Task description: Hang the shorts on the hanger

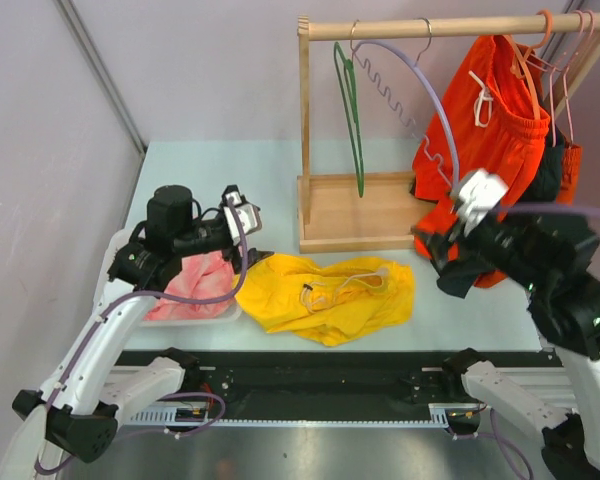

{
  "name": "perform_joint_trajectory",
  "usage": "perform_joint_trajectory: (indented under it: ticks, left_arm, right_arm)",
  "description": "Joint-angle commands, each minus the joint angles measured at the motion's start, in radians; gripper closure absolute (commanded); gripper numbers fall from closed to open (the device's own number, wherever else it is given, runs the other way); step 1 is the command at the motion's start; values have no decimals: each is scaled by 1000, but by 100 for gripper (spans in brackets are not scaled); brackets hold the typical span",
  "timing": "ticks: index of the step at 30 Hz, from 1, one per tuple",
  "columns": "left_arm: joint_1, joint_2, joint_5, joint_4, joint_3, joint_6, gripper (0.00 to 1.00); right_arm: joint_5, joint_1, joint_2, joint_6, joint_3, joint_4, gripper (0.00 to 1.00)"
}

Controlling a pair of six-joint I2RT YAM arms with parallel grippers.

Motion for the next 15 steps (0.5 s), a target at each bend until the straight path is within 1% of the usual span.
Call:
perform_joint_trajectory:
  ticks: [1,2,4,5,6,9,13,15]
  left_arm:
    - [0,17,44,119,77,-139,0]
    - [-3,28,44,130,86,-145,0]
    - [-4,29,41,148,91,-156,0]
    - [-6,29,36,156,91,-161,0]
    - [-7,31,34,176,91,-164,0]
    - [-9,31,30,208,89,-173,0]
    - [-10,20,27,227,80,-179,0]
    - [-10,11,25,231,68,-179,0]
  right_arm:
    - [23,-107,200,281,295,154,13]
    - [55,-124,296,314,430,132,13]
    - [78,-159,380,358,549,100,13]
    - [121,-164,427,367,612,67,12]
    - [138,-175,498,374,705,51,12]
    - [184,-182,624,369,826,-1,12]
    - [251,-191,748,354,929,-67,11]
    - [274,-193,776,343,934,-75,11]
